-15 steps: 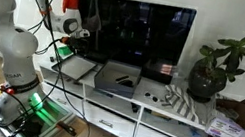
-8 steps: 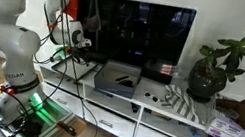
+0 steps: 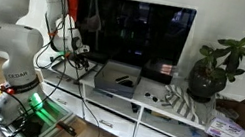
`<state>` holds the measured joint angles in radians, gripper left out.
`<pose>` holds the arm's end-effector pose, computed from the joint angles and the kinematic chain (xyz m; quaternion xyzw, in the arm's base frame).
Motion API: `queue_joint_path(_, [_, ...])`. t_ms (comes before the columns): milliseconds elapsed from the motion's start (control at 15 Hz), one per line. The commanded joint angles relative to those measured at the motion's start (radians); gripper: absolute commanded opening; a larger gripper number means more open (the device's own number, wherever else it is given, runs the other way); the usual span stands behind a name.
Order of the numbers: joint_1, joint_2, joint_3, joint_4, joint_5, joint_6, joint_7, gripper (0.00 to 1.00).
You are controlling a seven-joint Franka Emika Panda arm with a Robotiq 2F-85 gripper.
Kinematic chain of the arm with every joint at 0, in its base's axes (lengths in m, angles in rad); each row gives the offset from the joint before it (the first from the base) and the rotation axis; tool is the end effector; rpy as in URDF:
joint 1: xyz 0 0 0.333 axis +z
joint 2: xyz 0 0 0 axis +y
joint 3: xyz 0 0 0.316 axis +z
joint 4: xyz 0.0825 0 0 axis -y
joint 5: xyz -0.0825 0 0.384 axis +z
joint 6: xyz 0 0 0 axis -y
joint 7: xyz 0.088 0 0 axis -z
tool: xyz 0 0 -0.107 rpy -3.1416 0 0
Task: Pick up the shoe box lid and cover the shoe box with the shoe box lid firmly
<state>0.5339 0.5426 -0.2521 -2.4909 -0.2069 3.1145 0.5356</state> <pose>0.4367 0.1291 0.0946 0.9966 -0.0030 0.0666 0.0486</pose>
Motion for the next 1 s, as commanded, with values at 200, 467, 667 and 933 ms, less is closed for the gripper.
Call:
queue_joint_path(200, [-0.018, 0.084, 0.046, 0.036, 0.203, 0.091, -0.115, 1.0])
queue_joint_path(467, [-0.085, 0.128, 0.102, 0.05, 0.266, 0.159, -0.19, 1.0])
queue_joint_path(667, [-0.136, 0.153, 0.14, 0.067, 0.289, 0.184, -0.238, 0.74])
queue_joint_path(933, [-0.233, 0.177, 0.213, 0.097, 0.28, 0.195, -0.293, 0.5])
